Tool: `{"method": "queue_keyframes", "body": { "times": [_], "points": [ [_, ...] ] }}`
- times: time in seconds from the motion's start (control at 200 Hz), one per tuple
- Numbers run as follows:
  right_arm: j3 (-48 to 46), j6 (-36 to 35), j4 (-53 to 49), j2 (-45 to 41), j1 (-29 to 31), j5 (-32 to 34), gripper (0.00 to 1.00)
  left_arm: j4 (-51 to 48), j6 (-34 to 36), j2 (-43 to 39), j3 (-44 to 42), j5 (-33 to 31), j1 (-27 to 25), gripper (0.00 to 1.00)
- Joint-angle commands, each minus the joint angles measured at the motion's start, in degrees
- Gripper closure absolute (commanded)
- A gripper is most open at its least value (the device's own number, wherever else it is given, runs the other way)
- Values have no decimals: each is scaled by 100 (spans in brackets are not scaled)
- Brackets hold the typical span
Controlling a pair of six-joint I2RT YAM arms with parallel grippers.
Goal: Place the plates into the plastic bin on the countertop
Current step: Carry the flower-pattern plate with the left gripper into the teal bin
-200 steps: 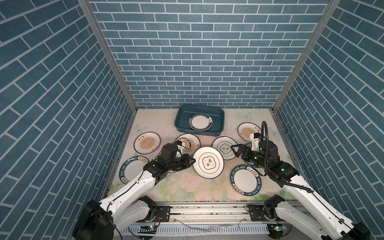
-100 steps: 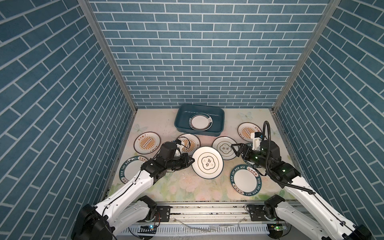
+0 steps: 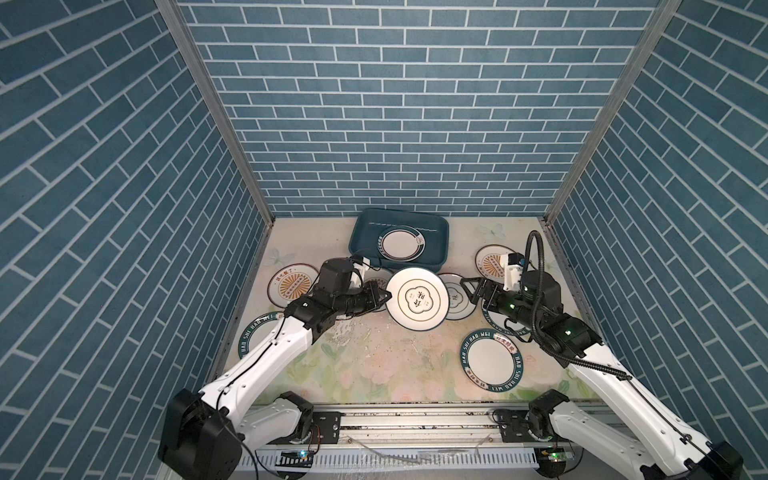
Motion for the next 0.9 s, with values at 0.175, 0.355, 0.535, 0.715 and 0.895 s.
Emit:
{"method": "queue_keyframes", "body": {
  "times": [0.175, 0.355, 0.535, 0.715, 0.895],
  "points": [
    [454, -472, 225, 307, 4, -51, 1, 107, 616, 1174, 1266, 179, 627, 100],
    [530, -542, 210, 366, -13, -28, 1, 240, 708, 2077, 2002, 363, 898, 100],
    [583, -701, 447, 578, -64, 37, 1, 92, 937, 2829, 2642, 188, 1036, 100],
    [786, -692, 790, 1086, -204, -179, 1, 112, 959, 3763, 3407, 247, 1166, 100],
    [882, -659, 853, 1348, -358, -279, 2, 263, 789, 4577, 4071, 415, 1269, 100]
  ]
}}
